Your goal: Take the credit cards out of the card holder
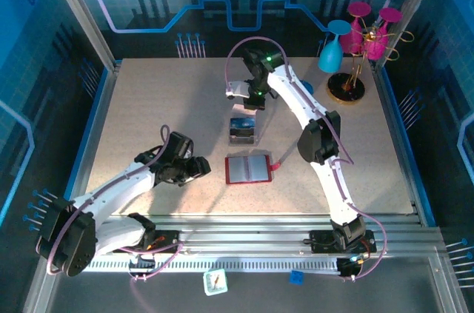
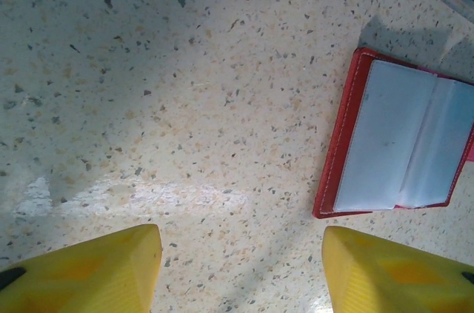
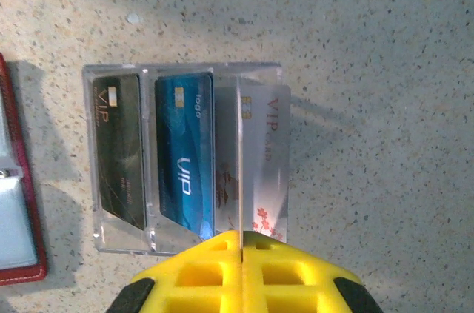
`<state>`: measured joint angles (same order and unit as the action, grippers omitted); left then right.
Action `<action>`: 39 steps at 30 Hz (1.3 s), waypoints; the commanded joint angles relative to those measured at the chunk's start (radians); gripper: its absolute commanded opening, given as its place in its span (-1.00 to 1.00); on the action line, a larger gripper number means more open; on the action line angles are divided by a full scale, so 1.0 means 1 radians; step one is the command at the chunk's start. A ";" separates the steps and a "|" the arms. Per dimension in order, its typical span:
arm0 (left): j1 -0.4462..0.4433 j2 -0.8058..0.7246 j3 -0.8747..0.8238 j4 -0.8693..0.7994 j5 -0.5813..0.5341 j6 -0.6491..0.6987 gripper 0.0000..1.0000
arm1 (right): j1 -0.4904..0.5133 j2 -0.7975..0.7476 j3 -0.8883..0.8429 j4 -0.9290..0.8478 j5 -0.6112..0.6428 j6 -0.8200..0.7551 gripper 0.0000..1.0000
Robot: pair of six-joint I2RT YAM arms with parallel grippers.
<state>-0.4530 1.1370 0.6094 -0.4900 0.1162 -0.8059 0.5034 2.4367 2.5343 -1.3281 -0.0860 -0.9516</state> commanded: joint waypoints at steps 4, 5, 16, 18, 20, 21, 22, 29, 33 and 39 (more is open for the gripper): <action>0.011 -0.033 -0.025 -0.044 -0.015 0.001 0.21 | 0.005 0.041 0.034 -0.031 0.033 -0.015 -1.00; 0.012 -0.036 -0.026 -0.045 -0.016 0.001 0.21 | 0.006 0.044 0.035 -0.030 0.033 -0.012 -1.00; 0.014 -0.056 -0.026 -0.060 -0.017 -0.004 0.26 | 0.022 0.058 0.015 -0.010 0.031 -0.006 -0.90; 0.013 -0.059 -0.025 -0.059 -0.013 -0.004 0.28 | 0.026 0.057 0.015 0.004 0.037 -0.002 -0.80; 0.014 -0.060 -0.022 -0.058 -0.010 -0.004 0.29 | 0.028 0.053 0.015 0.025 0.055 0.009 -0.70; 0.015 -0.060 -0.020 -0.058 -0.009 -0.004 0.29 | 0.029 0.050 0.014 0.040 0.065 0.013 -0.64; 0.014 -0.061 -0.019 -0.059 -0.010 -0.004 0.29 | 0.029 0.046 0.011 0.056 0.075 0.021 -0.58; 0.019 -0.069 -0.026 -0.061 -0.013 0.004 0.33 | 0.032 -0.022 -0.063 0.170 0.109 0.048 -0.37; 0.022 -0.072 -0.027 -0.047 -0.027 0.010 0.49 | 0.026 -0.075 -0.123 0.225 0.107 0.109 -0.28; 0.024 -0.024 0.013 -0.042 -0.090 0.059 0.99 | 0.015 -0.277 -0.441 0.441 0.151 0.207 0.21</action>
<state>-0.4389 1.0897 0.5930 -0.5194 0.0738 -0.7895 0.5224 2.2799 2.1899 -1.0130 0.0387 -0.8154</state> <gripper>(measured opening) 0.991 0.564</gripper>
